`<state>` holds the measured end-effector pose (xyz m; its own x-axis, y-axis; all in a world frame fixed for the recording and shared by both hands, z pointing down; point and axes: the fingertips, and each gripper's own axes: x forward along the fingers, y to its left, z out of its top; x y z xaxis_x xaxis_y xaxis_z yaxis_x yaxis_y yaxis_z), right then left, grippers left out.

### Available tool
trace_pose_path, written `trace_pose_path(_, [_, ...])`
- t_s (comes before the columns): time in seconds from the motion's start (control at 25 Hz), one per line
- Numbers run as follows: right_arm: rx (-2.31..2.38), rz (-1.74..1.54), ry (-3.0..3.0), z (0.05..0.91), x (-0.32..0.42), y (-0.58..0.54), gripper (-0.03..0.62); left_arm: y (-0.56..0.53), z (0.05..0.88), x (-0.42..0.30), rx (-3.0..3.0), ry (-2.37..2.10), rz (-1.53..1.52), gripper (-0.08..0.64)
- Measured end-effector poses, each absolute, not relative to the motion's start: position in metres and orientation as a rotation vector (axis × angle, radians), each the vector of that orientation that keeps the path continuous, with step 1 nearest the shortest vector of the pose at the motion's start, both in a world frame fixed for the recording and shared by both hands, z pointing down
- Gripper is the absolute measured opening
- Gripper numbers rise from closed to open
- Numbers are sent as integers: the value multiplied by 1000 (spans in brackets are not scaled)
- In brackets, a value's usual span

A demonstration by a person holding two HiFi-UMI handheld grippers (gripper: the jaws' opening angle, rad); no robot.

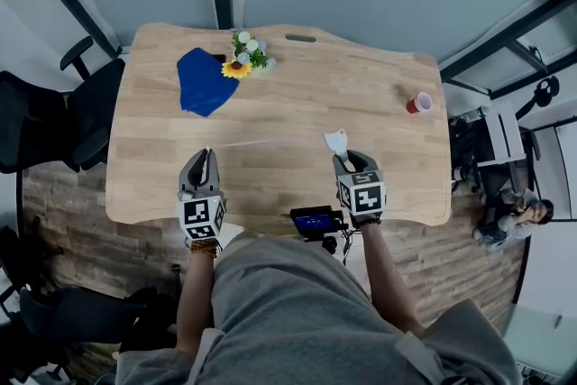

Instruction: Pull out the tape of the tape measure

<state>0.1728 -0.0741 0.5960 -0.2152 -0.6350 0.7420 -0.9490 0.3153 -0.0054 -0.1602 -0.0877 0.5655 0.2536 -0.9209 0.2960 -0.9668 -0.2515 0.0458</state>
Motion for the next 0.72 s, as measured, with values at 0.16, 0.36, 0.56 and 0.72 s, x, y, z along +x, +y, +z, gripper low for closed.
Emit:
trace_pose_path(0.16, [1392,625,-1944,596,172,-74,130,-88,566,-160,2306,-1768,311,35])
trace_pose_path(0.36, [1387,630,-1935,597,172,-73,130,-88,566,-159,2313,-1765,315,35])
trace_pose_path(0.56, [1378,618,-1952,597,168,-76,130,-88,569,-158,2306,-1761,330,35])
trace_pose_path(0.72, [1375,625,-1947,598,168,-75,130,-90,568,-158,2312,-1767,321,35])
